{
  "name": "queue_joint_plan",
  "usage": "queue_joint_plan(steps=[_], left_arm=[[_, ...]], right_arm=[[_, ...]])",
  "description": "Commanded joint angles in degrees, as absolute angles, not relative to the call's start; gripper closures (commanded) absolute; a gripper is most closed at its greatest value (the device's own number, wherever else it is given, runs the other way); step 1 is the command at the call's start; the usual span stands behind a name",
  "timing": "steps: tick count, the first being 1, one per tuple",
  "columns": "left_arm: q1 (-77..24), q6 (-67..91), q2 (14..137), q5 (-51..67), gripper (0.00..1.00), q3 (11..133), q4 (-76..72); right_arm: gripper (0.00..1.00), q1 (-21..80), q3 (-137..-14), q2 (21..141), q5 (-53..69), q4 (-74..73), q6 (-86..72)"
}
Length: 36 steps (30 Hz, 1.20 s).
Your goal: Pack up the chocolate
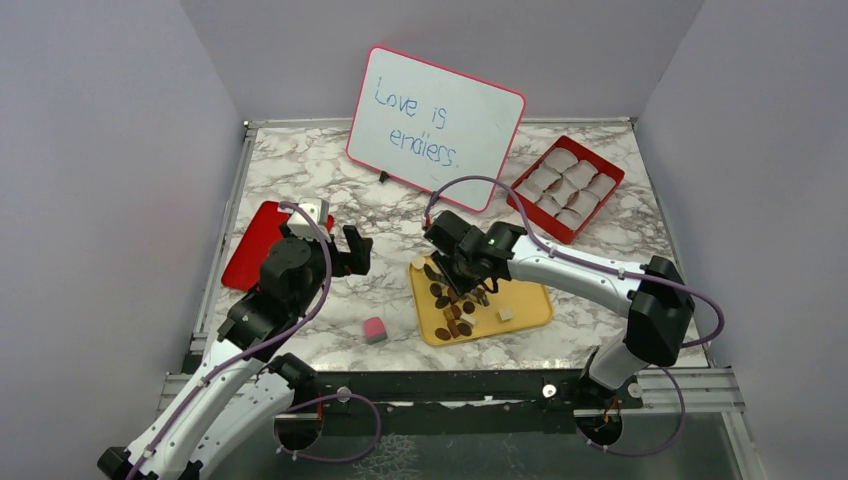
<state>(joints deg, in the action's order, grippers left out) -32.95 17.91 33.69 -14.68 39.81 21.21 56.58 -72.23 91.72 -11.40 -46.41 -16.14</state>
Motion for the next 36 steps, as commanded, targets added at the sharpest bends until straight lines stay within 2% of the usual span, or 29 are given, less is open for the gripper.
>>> queue_joint_plan(steps=[1,11,21,27,36], left_arm=[[-32.6,17.6,33.0,-15.9,0.01,39.5,21.2],[-32.6,18.2,33.8,-15.9,0.01,39.7,21.5],[-32.6,21.6,37.7,-12.9,0.01,42.7,26.7],[-32.6,20.1,38.5,-7.2,0.01,42.4,26.8],[-32.6,17.8,38.0,-6.9,0.01,40.6,26.6]], right_arm=[[0.66,57.0,-74.3,89.5,-13.5,-46.9,-17.7],[0.68,57.0,-75.4,86.3,-16.1,-47.6,-18.2],[0.69,54.3,-81.7,84.7,-24.5,-50.8,-16.8],[0.69,45.4,-82.2,82.6,-23.7,-48.5,-14.7],[0.68,26.7,-80.2,82.5,-19.7,-41.3,-12.4]])
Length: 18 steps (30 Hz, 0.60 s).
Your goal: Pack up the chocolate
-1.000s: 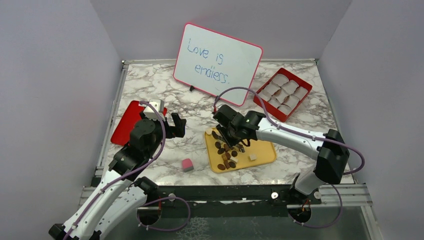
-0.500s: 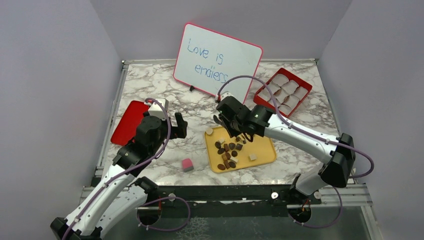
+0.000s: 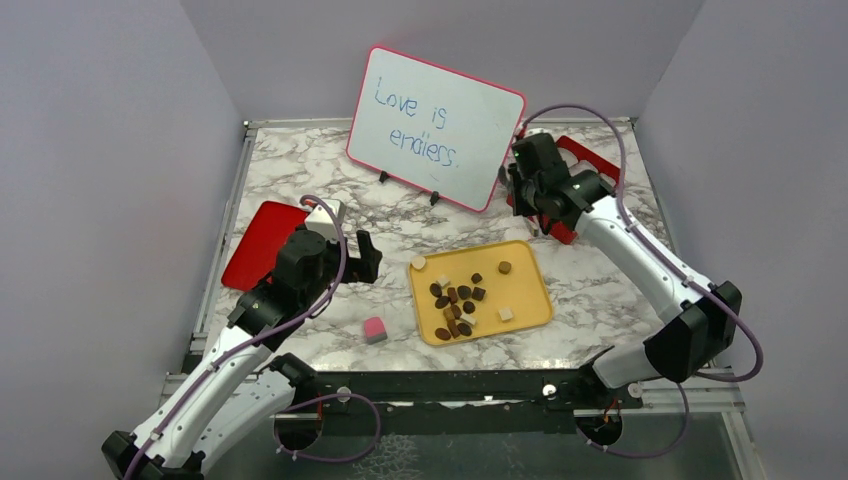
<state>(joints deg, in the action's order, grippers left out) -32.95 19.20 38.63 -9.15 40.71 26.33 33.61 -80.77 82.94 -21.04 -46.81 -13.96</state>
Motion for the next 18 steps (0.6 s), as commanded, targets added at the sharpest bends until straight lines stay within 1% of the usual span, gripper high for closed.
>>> queue_joint_plan(steps=[1,6,10,13,18], left_arm=[[-32.6,17.9,38.1,-6.7,0.01,40.6,26.5],[-32.6,17.4,37.8,-7.0,0.01,40.2,26.5],[-32.6,17.5,37.0,-7.1,0.01,40.1,26.5],[-32.6,17.5,36.3,-6.7,0.01,39.9,26.5],[-32.6,17.7,35.0,-6.9,0.01,39.6,26.5]], right_arm=[[0.68,24.2,-80.1,83.0,-19.1,-40.2,-12.2],[0.68,13.5,-81.0,87.2,-14.5,-35.1,-12.1],[0.68,7.4,-83.0,92.3,-13.2,-31.9,-12.7],[0.68,4.8,-84.1,96.1,-9.5,-28.7,-12.8],[0.68,2.9,-87.8,102.6,-8.4,-27.6,-13.6]])
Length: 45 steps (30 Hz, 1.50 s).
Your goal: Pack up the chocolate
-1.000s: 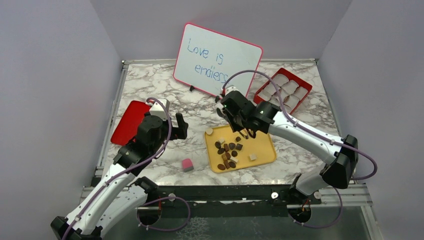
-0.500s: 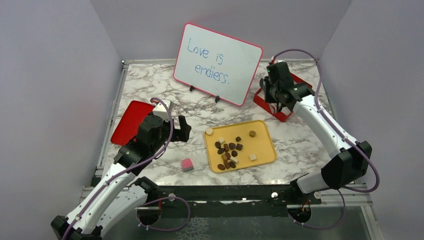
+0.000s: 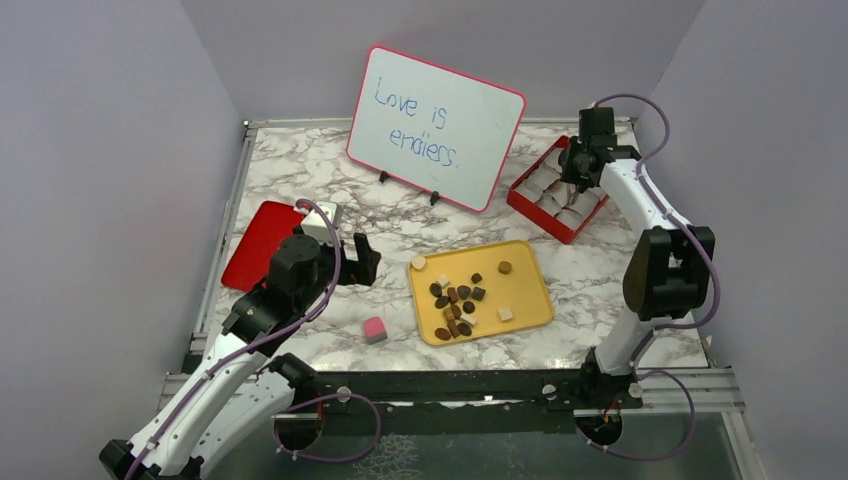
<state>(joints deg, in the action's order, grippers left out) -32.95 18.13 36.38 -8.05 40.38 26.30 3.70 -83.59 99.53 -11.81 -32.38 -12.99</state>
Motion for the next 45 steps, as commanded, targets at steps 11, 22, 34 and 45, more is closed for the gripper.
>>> queue_joint_plan(steps=[11,22,34,45], left_arm=[[-32.6,17.7,35.4,-6.8,0.01,39.6,26.4],[-32.6,17.6,36.4,-6.5,0.01,39.5,25.9],[-32.6,17.6,36.9,-6.4,0.01,39.5,25.8],[-32.6,17.6,35.8,-6.9,0.01,39.4,25.8]], right_arm=[[0.68,2.1,-90.8,109.8,-7.8,-24.3,-12.3],[0.64,2.0,-91.3,112.0,-10.3,-22.5,-10.5],[0.55,2.0,-92.4,111.6,-15.2,-26.9,-11.2],[0.58,2.1,-90.2,104.2,-11.8,-34.5,-13.5]])
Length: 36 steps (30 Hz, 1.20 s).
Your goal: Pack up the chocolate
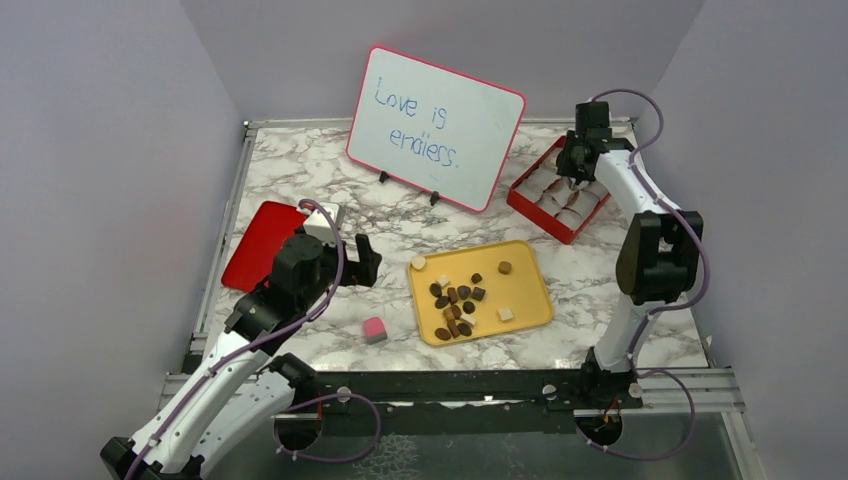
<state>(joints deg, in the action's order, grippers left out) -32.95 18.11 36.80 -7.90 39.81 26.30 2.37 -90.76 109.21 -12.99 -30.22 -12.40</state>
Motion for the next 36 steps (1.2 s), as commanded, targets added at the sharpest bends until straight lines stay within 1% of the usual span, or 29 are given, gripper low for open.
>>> queue_joint_plan(steps=[1,8,15,25,27,31,36], left_arm=[[-32.6,17.6,35.8,-7.0,0.01,39.3,25.8],[-32.7,17.7,35.2,-7.4,0.01,39.2,25.8],[-32.6,17.6,35.3,-7.4,0.01,39.2,25.9],[-32.6,17.5,35.3,-7.3,0.01,39.3,25.8],[-32.6,17.5,35.3,-7.4,0.01,39.3,25.9],[-32.6,17.4,35.4,-7.5,0.01,39.3,25.9],[-32.6,17.4,35.7,-7.4,0.01,39.4,25.8]], right_arm=[[0.58,2.2,-89.9,103.3,-11.4,-35.2,-13.7],[0.59,3.6,-85.6,93.4,-5.6,-39.8,-14.2],[0.59,6.4,-79.7,84.5,3.0,-40.0,-15.6],[0.59,19.4,-72.0,77.7,-3.1,-45.7,-18.3],[0.60,21.0,-69.9,76.2,-2.1,-46.5,-18.9],[0.60,24.3,-66.8,73.4,-4.0,-49.4,-20.3],[0.60,25.6,-63.9,69.6,-4.0,-52.2,-21.0]])
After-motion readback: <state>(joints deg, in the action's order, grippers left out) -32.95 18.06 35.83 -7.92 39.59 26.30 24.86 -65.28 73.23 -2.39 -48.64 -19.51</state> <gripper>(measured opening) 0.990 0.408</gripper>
